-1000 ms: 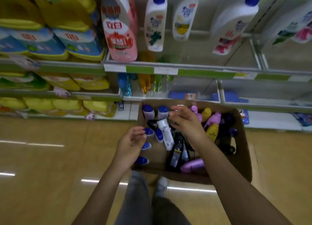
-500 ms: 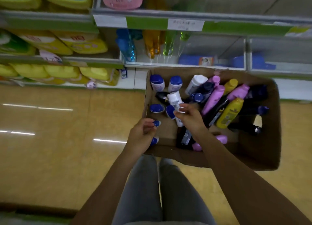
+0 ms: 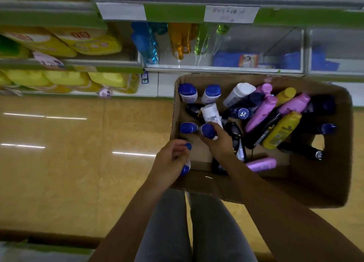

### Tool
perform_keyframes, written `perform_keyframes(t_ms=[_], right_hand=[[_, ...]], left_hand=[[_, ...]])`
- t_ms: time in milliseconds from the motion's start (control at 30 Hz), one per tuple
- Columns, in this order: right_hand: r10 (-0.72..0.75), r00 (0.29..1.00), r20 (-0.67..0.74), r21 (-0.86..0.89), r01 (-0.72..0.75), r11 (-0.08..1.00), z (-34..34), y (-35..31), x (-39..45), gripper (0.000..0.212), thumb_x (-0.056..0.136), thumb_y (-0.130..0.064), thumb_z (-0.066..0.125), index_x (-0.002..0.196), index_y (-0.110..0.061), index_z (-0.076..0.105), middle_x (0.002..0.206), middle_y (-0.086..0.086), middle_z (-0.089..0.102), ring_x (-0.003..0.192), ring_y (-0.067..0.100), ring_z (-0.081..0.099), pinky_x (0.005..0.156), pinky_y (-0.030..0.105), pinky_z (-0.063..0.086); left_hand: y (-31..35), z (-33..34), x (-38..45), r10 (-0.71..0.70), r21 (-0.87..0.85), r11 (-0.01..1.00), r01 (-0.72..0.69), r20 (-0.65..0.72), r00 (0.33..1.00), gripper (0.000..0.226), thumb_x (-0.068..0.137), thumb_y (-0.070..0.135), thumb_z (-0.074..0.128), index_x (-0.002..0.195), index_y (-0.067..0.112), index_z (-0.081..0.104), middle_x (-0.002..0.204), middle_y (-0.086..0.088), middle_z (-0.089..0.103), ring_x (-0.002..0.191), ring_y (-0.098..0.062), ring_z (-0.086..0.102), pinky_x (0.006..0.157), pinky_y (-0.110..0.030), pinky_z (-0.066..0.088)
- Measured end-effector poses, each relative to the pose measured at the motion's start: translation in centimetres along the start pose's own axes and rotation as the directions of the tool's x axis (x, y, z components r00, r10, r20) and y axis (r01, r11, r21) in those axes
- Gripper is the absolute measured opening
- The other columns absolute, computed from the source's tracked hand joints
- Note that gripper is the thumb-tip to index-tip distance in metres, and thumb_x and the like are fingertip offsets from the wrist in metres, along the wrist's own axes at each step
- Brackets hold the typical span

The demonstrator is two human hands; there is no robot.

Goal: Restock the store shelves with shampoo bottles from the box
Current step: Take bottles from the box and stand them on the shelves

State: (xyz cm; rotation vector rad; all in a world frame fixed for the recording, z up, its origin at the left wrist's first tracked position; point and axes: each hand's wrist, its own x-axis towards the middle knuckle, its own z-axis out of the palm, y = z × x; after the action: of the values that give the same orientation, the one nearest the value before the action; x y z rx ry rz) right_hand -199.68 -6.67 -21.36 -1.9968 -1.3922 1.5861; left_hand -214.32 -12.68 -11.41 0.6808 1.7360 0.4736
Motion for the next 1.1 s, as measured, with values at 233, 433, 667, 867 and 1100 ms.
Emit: perform_keyframes(t_ms=[233, 433, 667, 867, 1100], right_hand=[[0.016, 0.998, 0.065, 0.033, -0.018, 0.999, -3.3, -0.7, -0.5, 0.034, 0.076, -0.008, 0.077, 0.104, -0.022, 0.064, 0.092, 0.000, 0.064, 0.084, 0.015, 0.058, 0.074, 0.027, 0.048], [-0.067, 0.970, 0.232, 0.088, 0.048, 0.995, -9.5, -5.8, -2.8, 0.023, 0.080, -0.002, 0.073, 0.097, -0.016, 0.068, 0.083, -0.001, 0.067, 0.075, 0.008, 0.059, 0.066, 0.017, 0.046], [-0.188, 0.927, 0.324, 0.120, 0.157, 0.980, -17.3, -14.4, -8.2, 0.021, 0.083, -0.008, 0.071, 0.100, -0.021, 0.068, 0.094, 0.002, 0.073, 0.088, 0.012, 0.067, 0.079, 0.027, 0.055], [-0.348, 0.879, 0.326, 0.188, 0.301, 0.935, -21.7, -20.1, -12.5, 0.031, 0.082, -0.007, 0.070, 0.113, -0.011, 0.067, 0.108, 0.018, 0.072, 0.101, 0.035, 0.068, 0.091, 0.044, 0.053], [-0.496, 0.836, 0.233, 0.222, 0.451, 0.864, -24.1, -25.5, -16.5, 0.024, 0.089, -0.010, 0.063, 0.112, -0.017, 0.066, 0.093, 0.005, 0.075, 0.084, 0.018, 0.072, 0.074, 0.029, 0.059]], left_hand=[[0.8, 1.1, -0.6, 0.012, -0.016, 1.000, -0.012, 0.025, 1.000, 0.024, 0.092, 0.013, 0.055, 0.109, 0.029, 0.055, 0.106, 0.010, 0.061, 0.098, 0.001, 0.057, 0.079, -0.010, 0.042], [2.2, 1.8, -2.0, 0.077, -0.046, 0.996, -0.077, -0.006, 0.997, 0.026, 0.091, 0.010, 0.058, 0.113, 0.023, 0.057, 0.114, 0.005, 0.062, 0.106, -0.007, 0.058, 0.080, -0.010, 0.042], [5.7, 1.3, -4.4, 0.194, -0.074, 0.978, -0.193, -0.002, 0.981, 0.051, 0.087, 0.023, 0.066, 0.133, 0.025, 0.046, 0.128, 0.011, 0.050, 0.116, -0.003, 0.046, 0.090, -0.019, 0.040], [9.7, 0.2, -8.5, 0.317, -0.237, 0.930, -0.282, 0.128, 0.940, 0.035, 0.087, 0.040, 0.062, 0.122, 0.034, 0.058, 0.114, 0.011, 0.068, 0.110, -0.011, 0.062, 0.100, -0.044, 0.047], [13.9, -0.8, -13.3, 0.480, -0.333, 0.828, -0.450, 0.007, 0.877, 0.035, 0.075, 0.038, 0.068, 0.106, 0.021, 0.064, 0.104, 0.004, 0.073, 0.100, -0.017, 0.068, 0.095, -0.044, 0.051]])
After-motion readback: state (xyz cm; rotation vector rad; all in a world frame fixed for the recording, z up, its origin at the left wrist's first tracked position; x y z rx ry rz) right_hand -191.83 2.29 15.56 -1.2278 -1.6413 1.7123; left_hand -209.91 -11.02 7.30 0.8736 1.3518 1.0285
